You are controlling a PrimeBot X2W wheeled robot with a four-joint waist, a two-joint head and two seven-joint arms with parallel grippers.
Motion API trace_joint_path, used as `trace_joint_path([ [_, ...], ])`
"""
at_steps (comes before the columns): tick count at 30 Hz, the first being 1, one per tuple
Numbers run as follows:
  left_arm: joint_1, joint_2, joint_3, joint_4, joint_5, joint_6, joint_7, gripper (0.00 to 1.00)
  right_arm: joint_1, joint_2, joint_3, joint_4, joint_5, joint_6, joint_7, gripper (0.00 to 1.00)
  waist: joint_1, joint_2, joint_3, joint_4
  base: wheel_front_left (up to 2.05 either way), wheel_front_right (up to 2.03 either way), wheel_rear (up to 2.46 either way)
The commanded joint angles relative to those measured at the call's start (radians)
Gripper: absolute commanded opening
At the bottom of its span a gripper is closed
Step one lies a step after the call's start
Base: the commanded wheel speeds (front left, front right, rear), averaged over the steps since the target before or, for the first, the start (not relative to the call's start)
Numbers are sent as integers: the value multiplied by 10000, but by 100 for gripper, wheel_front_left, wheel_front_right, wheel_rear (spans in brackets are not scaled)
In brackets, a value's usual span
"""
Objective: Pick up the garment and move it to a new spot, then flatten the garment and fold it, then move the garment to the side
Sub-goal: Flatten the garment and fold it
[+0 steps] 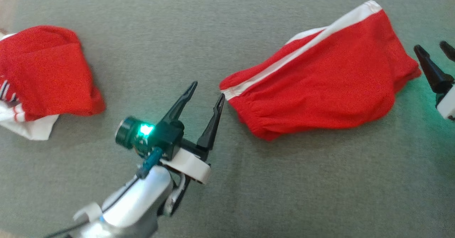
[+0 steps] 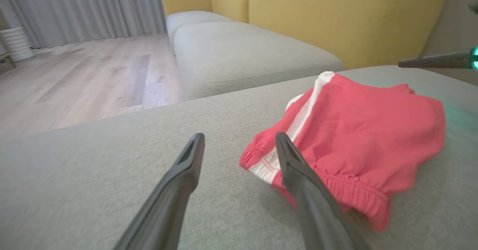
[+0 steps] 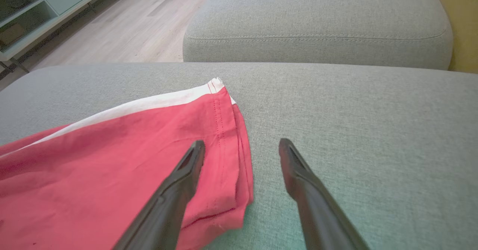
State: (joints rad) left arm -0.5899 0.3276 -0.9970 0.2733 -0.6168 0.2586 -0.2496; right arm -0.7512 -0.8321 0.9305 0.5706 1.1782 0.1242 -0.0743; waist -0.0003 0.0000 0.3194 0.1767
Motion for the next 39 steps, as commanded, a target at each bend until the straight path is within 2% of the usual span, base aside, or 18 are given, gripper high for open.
trace_joint_path([
  [1, 35, 51, 626, -358, 95, 300, -101, 100, 92, -198, -7, 81, 86, 65, -168, 100, 3, 0, -116, 295, 0, 0, 0],
  [4, 647, -385, 1421, -1102, 927, 918, -115, 100, 98, -95, 29, 817, 117, 65, -265, 100, 3, 0, -78, 712, 0, 0, 0],
  [6, 1080, -633, 1773, -1533, 1604, 1173, -118, 100, 150, -33, 65, 1334, 195, 65, -218, 100, 3, 0, -92, 994, 0, 0, 0],
  [10, 1805, -959, 2146, -2081, 2571, 1157, -119, 100, 315, 194, 175, 2317, 431, 65, 42, 100, 3, 0, -126, 1456, 0, 0, 0],
  [15, 2481, -1223, 2675, -2308, 3055, 979, -120, 100, 545, 523, 354, 2881, 893, 65, 719, 98, 3, 0, -118, 1707, 0, 0, 0],
  [16, 2600, -1283, 2777, -2327, 3094, 938, -120, 100, 621, 595, 386, 2909, 1048, 65, 956, 79, 3, 0, -120, 1728, 0, 0, 0],
  [17, 2718, -1345, 2879, -2350, 3132, 905, -121, 100, 692, 658, 405, 2963, 1204, 65, 1193, 70, 3, 0, -124, 1739, 0, 0, 0],
  [18, 2829, -1399, 2965, -2368, 3177, 865, -121, 100, 748, 712, 454, 2972, 1317, 65, 1437, 51, 3, 0, -130, 1739, 0, 0, 0],
  [19, 2931, -1445, 3042, -2378, 3230, 822, -121, 100, 780, 753, 506, 2911, 1409, 65, 1646, 37, 3, 0, -137, 1729, 0, 0, 0],
  [20, 3028, -1493, 3121, -2377, 3273, 781, -121, 100, 791, 771, 535, 2843, 1492, 65, 1794, 5, 3, 0, -146, 1708, 0, 0, 0],
  [21, 3116, -1539, 3193, -2363, 3313, 731, -121, 100, 792, 784, 568, 2753, 1558, 65, 1917, 0, 3, 0, -160, 1674, 0, 0, 0],
  [23, 3262, -1621, 3340, -2335, 3386, 629, -121, 100, 743, 780, 625, 2544, 1595, 65, 1951, 0, 3, 0, -209, 1547, 0, 0, 0],
  [27, 3460, -1746, 3668, -2335, 3573, 453, -121, 100, 512, 764, 537, 2423, 1556, 65, 1326, 0, 3, 0, -395, 1063, 0, 0, 0],
  [32, 3683, -1771, 4118, -2322, 3789, 283, -121, 100, 443, 721, 434, 2301, 1694, 65, 783, 0, 3, 0, -773, 68, 0, 0, 0],
  [39, 3876, -1853, 4507, -2273, 3958, 15, -122, 100, 756, 159, 425, 2051, 1879, 65, 556, 0, 3, 0, -1047, -1108, 0, 0, 0],
])
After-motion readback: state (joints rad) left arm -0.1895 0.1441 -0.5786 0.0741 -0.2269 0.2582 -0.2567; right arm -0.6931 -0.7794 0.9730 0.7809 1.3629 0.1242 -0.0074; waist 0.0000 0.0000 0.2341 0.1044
